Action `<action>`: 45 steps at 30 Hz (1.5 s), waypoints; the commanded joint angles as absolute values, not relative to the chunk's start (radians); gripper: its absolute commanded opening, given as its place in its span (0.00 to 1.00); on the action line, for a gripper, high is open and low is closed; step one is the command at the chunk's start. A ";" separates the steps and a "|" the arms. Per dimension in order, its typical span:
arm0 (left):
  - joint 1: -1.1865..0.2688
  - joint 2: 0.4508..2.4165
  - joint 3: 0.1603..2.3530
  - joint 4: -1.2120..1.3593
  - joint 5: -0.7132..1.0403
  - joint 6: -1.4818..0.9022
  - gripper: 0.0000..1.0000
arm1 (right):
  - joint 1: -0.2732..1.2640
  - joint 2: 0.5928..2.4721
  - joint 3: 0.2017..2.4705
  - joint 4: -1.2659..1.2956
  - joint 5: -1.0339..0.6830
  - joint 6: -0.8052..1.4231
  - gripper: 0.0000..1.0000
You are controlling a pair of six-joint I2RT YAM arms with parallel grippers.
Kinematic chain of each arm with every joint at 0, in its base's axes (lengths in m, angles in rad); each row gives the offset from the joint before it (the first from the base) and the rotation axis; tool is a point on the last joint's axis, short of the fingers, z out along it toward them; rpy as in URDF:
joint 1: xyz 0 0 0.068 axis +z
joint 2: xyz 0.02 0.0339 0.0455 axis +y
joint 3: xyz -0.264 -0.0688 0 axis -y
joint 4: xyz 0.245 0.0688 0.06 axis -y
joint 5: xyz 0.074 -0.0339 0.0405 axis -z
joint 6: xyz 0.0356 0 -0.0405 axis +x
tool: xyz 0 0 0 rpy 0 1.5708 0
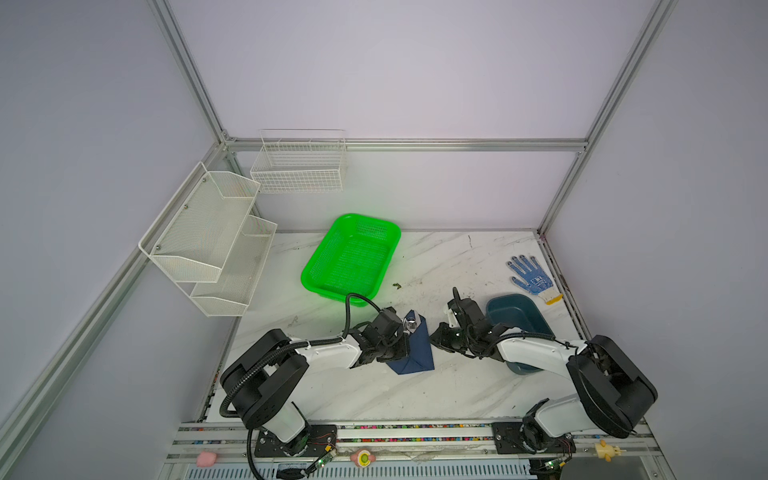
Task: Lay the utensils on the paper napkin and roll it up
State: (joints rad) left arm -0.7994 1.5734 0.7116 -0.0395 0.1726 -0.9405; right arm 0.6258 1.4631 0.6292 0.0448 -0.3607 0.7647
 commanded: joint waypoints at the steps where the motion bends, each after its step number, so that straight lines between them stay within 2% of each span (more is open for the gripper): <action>1: -0.805 1.548 0.670 -0.035 0.158 -0.920 0.01 | 0.613 1.482 0.653 0.080 -0.368 0.769 0.15; 8: -0.812 1.552 0.673 -0.038 0.155 -0.916 0.01 | 0.607 1.532 0.669 0.116 -0.449 0.743 0.15; 18: -0.816 1.565 0.678 -0.048 0.144 -0.914 0.01 | 0.606 1.625 0.677 0.080 -0.408 0.736 0.15; 27: -0.818 1.565 0.693 -0.058 0.137 -0.905 0.02 | 0.606 1.419 0.622 0.013 -0.419 0.712 0.18; 34: -0.817 1.566 0.696 -0.050 0.142 -0.902 0.02 | 0.631 1.306 0.495 0.097 -0.551 0.761 0.13; 38: -0.820 1.563 0.693 -0.041 0.140 -0.905 0.02 | 0.677 1.317 0.438 0.165 -0.615 0.783 0.09; 45: -0.822 1.568 0.696 -0.038 0.142 -0.908 0.02 | 0.747 1.368 0.461 0.207 -0.591 0.793 0.09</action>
